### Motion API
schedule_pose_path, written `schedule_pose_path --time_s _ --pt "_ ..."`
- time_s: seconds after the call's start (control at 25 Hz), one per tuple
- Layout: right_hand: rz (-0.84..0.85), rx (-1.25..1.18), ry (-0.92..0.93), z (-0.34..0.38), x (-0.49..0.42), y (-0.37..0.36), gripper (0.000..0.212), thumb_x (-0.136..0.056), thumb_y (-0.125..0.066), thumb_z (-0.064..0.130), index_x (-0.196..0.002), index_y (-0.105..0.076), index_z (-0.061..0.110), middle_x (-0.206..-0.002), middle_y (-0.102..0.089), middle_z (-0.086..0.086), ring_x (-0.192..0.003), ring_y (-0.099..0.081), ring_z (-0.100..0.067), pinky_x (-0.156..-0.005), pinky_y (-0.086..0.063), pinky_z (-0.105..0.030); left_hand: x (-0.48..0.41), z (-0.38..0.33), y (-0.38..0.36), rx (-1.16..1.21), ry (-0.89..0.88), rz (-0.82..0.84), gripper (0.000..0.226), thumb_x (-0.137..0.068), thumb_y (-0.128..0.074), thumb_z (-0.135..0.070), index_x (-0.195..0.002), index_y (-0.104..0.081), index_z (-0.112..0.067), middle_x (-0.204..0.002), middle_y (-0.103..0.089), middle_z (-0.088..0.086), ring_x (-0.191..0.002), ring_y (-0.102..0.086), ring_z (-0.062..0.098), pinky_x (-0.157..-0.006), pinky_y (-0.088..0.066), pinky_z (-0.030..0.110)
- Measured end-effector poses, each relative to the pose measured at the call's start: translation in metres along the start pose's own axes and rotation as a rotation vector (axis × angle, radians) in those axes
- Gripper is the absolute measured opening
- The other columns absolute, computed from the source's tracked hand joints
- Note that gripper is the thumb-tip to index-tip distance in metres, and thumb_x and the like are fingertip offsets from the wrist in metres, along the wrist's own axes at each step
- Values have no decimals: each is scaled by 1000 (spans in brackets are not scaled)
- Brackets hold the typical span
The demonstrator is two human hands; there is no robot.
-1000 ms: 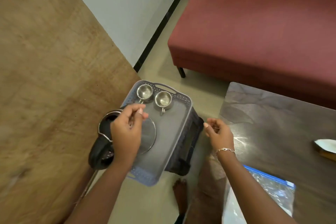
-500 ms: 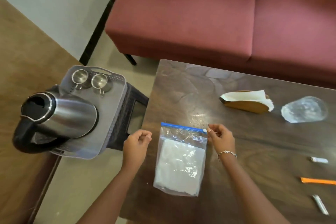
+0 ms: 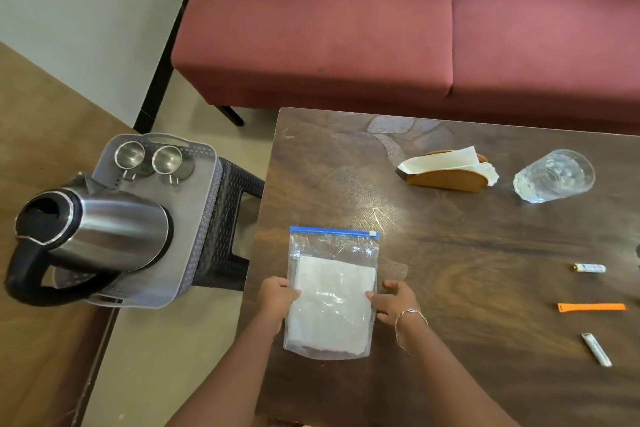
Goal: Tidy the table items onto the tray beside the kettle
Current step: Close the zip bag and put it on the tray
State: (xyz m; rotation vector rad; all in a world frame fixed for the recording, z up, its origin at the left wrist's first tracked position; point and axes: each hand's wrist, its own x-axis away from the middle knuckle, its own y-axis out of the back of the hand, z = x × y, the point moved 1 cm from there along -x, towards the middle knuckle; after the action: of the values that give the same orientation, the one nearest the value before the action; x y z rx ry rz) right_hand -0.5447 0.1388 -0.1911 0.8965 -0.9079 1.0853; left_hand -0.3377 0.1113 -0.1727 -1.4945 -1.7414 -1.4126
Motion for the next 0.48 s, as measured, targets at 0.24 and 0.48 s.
schedule_pose_path --time_s 0.24,0.48 --pt "115 -75 99 10 28 8 13 -80 -67 5 -78 -55 8 -68 -59 -3 -43 -57 -7 -39 -47 -19 34 -11 15 73 -81 113 15 -91 -52 -6 -76 -51 -8 -87 -61 12 -81 -58 26 -71 -49 36" --pt "128 -97 421 43 74 27 32 -77 -69 1 -96 -45 10 -79 -64 -9 -65 -60 -21 -53 -52 -26 92 -36 14 211 -377 64 5 -94 -46 -5 -91 -43 -2 -93 -59 17 -81 -56 25 -66 -45 32"
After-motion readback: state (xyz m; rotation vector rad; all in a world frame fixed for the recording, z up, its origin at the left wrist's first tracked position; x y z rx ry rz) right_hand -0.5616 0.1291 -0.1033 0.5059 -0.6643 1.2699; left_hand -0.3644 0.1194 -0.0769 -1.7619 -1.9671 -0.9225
